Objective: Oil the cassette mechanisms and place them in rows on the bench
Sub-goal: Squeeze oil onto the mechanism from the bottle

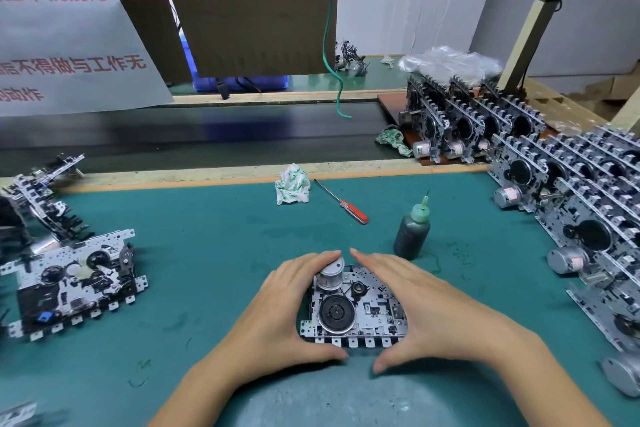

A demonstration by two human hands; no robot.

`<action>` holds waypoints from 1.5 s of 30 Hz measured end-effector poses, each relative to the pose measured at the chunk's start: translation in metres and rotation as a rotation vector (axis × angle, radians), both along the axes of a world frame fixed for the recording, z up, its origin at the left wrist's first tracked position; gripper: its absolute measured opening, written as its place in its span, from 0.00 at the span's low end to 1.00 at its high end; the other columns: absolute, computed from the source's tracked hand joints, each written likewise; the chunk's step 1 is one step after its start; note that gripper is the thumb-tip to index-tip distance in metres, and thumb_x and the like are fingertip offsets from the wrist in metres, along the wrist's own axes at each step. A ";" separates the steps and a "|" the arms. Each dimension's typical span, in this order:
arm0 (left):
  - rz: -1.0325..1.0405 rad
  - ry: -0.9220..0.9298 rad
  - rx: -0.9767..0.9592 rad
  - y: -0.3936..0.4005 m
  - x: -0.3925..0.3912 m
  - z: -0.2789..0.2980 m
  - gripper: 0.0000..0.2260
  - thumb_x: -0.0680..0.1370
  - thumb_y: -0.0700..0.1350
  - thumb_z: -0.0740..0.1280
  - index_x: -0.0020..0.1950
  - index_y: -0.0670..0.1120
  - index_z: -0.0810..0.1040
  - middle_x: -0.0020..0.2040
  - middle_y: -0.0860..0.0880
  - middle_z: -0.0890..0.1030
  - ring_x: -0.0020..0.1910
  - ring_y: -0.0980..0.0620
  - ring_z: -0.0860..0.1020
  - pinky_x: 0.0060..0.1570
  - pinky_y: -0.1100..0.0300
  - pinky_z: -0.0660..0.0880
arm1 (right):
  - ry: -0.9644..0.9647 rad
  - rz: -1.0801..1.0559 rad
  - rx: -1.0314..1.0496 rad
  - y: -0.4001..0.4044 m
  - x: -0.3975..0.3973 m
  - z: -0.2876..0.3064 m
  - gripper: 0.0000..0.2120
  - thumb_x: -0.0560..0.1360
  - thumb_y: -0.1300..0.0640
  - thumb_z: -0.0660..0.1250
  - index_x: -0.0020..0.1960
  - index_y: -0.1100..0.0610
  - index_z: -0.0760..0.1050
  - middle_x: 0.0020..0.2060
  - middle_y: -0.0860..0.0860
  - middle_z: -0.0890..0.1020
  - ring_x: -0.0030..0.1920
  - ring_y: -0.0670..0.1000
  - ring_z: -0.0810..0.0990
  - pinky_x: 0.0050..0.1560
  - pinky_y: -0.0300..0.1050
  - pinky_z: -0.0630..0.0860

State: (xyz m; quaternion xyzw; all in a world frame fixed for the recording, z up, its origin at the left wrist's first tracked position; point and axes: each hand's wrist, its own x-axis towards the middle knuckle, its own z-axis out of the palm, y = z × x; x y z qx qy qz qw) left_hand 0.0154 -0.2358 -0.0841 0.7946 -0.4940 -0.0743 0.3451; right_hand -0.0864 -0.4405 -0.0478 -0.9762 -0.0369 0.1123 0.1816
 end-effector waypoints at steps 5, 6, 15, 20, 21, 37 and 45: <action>-0.026 0.067 -0.007 0.000 0.002 0.001 0.46 0.59 0.64 0.77 0.70 0.67 0.55 0.66 0.73 0.58 0.69 0.65 0.61 0.69 0.63 0.61 | 0.003 0.000 0.026 -0.001 0.000 0.001 0.59 0.58 0.32 0.74 0.71 0.34 0.33 0.72 0.34 0.50 0.66 0.28 0.45 0.56 0.15 0.37; -0.025 0.075 -0.011 0.000 0.003 0.001 0.46 0.59 0.64 0.78 0.70 0.67 0.56 0.66 0.74 0.59 0.69 0.66 0.62 0.68 0.63 0.61 | 0.003 -0.002 0.032 -0.001 0.000 0.002 0.59 0.58 0.32 0.75 0.72 0.34 0.34 0.72 0.34 0.51 0.66 0.28 0.46 0.55 0.15 0.38; -0.036 0.081 -0.029 0.001 0.003 0.001 0.46 0.57 0.63 0.79 0.70 0.64 0.58 0.65 0.71 0.62 0.68 0.63 0.64 0.68 0.62 0.62 | -0.058 0.029 -0.055 -0.001 0.001 0.003 0.60 0.57 0.30 0.72 0.75 0.40 0.38 0.72 0.36 0.54 0.70 0.36 0.49 0.57 0.17 0.34; -0.051 0.037 -0.021 0.001 0.002 0.001 0.48 0.57 0.64 0.78 0.72 0.65 0.56 0.67 0.69 0.61 0.69 0.63 0.62 0.68 0.65 0.60 | -0.121 0.036 -0.151 0.002 0.002 0.001 0.60 0.57 0.28 0.70 0.76 0.45 0.40 0.71 0.38 0.56 0.69 0.38 0.49 0.66 0.30 0.35; -0.048 0.001 -0.017 0.001 0.001 0.002 0.48 0.58 0.65 0.78 0.72 0.66 0.55 0.67 0.68 0.60 0.69 0.63 0.61 0.68 0.66 0.59 | -0.137 0.038 -0.157 0.003 0.001 0.002 0.59 0.57 0.27 0.69 0.76 0.44 0.40 0.70 0.38 0.57 0.68 0.37 0.49 0.67 0.30 0.35; -0.035 -0.189 -0.039 -0.001 -0.005 0.004 0.47 0.62 0.68 0.74 0.74 0.61 0.53 0.69 0.58 0.62 0.69 0.59 0.62 0.68 0.62 0.60 | -0.442 -0.884 0.620 -0.031 0.035 -0.027 0.17 0.68 0.56 0.76 0.53 0.53 0.73 0.48 0.48 0.80 0.51 0.50 0.77 0.50 0.42 0.72; 0.058 -0.177 -0.021 -0.006 -0.011 0.002 0.48 0.60 0.69 0.72 0.75 0.59 0.54 0.66 0.55 0.67 0.65 0.59 0.64 0.65 0.70 0.55 | -0.725 -0.853 0.881 -0.010 0.016 -0.002 0.05 0.80 0.52 0.58 0.50 0.41 0.65 0.36 0.48 0.76 0.29 0.42 0.74 0.27 0.33 0.70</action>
